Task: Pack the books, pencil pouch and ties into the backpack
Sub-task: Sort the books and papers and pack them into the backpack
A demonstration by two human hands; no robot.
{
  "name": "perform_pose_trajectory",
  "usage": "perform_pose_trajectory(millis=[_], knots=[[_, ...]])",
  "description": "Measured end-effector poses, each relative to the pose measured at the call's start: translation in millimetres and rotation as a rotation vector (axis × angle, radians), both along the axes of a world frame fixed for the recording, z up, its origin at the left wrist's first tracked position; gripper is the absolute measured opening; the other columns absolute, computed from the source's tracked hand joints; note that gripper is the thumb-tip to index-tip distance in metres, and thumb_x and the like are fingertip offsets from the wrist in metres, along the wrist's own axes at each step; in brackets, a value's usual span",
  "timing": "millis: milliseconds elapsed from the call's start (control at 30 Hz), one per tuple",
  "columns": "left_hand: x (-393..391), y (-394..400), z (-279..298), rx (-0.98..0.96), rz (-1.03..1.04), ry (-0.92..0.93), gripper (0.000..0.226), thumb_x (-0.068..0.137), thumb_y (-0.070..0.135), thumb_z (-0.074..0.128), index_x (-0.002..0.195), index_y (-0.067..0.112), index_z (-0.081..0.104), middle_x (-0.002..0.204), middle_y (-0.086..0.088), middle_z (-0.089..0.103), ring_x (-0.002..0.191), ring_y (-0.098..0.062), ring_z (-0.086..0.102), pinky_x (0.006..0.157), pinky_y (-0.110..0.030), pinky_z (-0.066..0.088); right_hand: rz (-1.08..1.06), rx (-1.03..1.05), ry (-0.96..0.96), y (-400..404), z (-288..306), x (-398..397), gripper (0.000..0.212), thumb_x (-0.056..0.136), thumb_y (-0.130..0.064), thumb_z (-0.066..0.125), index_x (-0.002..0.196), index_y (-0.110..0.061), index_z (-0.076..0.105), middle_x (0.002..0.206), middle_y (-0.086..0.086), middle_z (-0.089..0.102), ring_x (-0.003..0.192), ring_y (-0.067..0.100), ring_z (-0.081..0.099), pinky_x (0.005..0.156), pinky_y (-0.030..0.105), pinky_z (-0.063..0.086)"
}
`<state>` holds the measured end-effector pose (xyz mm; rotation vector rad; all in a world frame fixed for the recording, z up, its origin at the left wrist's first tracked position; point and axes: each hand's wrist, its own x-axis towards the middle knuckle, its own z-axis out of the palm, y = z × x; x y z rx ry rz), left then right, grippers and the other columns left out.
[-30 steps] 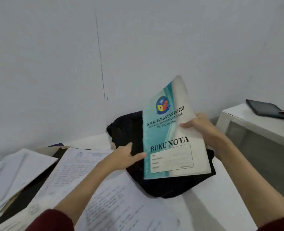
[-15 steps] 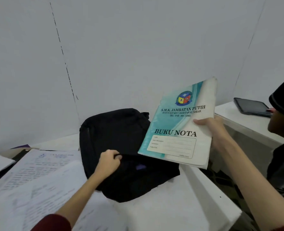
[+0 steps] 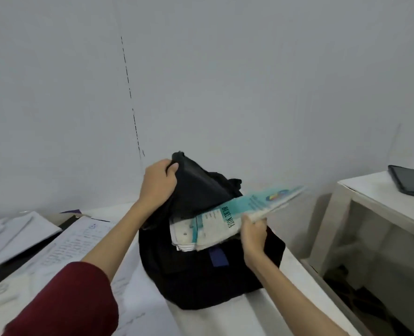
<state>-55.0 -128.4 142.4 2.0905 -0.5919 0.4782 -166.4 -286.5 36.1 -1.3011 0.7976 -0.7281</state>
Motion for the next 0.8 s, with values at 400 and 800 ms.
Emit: perform_pose_trajectory(millis=[400, 800], knots=[[-6.1, -11.1, 18.7, 0.2, -0.118, -0.232, 0.029, 0.097, 0.019, 0.046, 0.079, 0.0, 0.057, 0.068, -0.013, 0.059, 0.067, -0.032, 0.054, 0.063, -0.04, 0.044, 0.807, -0.797, 0.381, -10.3, 16.2, 6.7, 0.032, 0.083, 0.003, 0.046, 0.099, -0.018, 0.066, 0.095, 0.001, 0.068, 0.089, 0.015, 0.062, 0.079, 0.029, 0.053], [-19.7, -21.3, 25.0, 0.29, -0.184, -0.315, 0.025, 0.098, 0.02, 0.043, 0.076, 0.011, 0.05, 0.065, -0.006, 0.051, 0.06, -0.024, 0.045, 0.058, -0.029, 0.029, 0.72, -1.655, 0.824, -47.2, 0.2, -17.1, 0.061, 0.086, -0.008, 0.043, 0.141, -0.031, 0.038, 0.141, 0.001, 0.049, 0.123, 0.024, 0.05, 0.095, 0.031, 0.039]])
